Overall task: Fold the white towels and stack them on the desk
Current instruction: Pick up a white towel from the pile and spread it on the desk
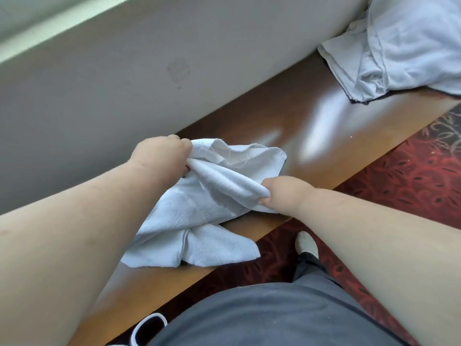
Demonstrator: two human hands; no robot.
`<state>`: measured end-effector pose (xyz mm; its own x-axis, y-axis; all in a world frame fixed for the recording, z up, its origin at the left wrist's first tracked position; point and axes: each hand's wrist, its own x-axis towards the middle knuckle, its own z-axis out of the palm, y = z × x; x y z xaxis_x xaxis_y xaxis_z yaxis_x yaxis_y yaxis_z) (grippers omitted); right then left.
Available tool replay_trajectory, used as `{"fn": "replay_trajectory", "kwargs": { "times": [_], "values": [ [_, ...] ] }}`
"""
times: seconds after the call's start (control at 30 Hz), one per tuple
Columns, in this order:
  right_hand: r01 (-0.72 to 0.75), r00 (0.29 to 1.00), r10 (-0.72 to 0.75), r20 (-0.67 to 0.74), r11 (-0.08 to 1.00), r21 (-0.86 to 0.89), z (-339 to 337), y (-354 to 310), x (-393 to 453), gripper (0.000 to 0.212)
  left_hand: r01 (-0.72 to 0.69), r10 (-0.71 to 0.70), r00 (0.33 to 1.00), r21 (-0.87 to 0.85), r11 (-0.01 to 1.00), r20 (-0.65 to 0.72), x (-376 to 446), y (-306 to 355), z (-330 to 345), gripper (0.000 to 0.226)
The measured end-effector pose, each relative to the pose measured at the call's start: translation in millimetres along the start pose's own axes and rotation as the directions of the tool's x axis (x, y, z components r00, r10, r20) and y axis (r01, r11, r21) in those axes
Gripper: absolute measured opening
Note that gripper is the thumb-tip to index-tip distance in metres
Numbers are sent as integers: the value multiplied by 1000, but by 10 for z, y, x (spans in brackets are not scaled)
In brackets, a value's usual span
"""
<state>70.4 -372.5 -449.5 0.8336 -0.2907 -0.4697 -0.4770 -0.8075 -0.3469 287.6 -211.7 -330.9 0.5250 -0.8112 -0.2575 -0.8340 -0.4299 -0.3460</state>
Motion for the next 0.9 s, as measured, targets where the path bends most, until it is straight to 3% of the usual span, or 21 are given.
{"fn": "replay_trajectory", "kwargs": {
  "times": [0.1, 0.23, 0.3, 0.4, 0.47, 0.57, 0.67, 0.77, 0.8, 0.9],
  "values": [
    [-27, 999, 29, -28, 995, 92, 29, -6, -146, 22, -21, 18, 999, -63, 998, -50, -65, 6, -66, 9],
    [-73, 997, 71, 16, 949, 305, -49, 51, -316, 22, -74, 69, 996, -81, 994, -60, -104, -28, -247, 24],
    [-78, 997, 72, 30, 949, 306, -117, 104, -331, 21, -95, 95, 995, -77, 992, 0, -69, -50, -347, 36],
    [-67, 994, 87, -67, 963, 262, -235, 197, -220, 22, -139, 147, 987, -112, 984, 67, -9, -80, -442, 44],
    [-72, 989, 104, -103, 958, 279, -330, 241, -115, 25, -145, 157, 986, -168, 975, 57, 35, -79, -451, 40],
    [-35, 994, 65, -89, 952, 304, -447, 276, 66, 25, -92, 122, 990, -321, 943, 75, 106, -76, -476, 18],
    [15, 1000, -7, -22, 925, 378, -552, 203, 182, 43, -141, 172, 980, -271, 952, 97, 154, -94, -530, 20],
    [-69, 993, 7, 117, 840, 538, -674, -79, 226, 86, -175, 188, 981, -221, 960, 41, 170, -108, -548, 37],
    [-119, 989, 41, 143, 795, 595, -707, -185, 245, 87, -171, 182, 983, -235, 957, 27, 170, -100, -539, 38],
    [-244, 969, 127, 213, 635, 733, -832, -447, 319, 56, -155, 163, 987, -300, 941, 2, 167, -61, -476, 38]
  ]
}}
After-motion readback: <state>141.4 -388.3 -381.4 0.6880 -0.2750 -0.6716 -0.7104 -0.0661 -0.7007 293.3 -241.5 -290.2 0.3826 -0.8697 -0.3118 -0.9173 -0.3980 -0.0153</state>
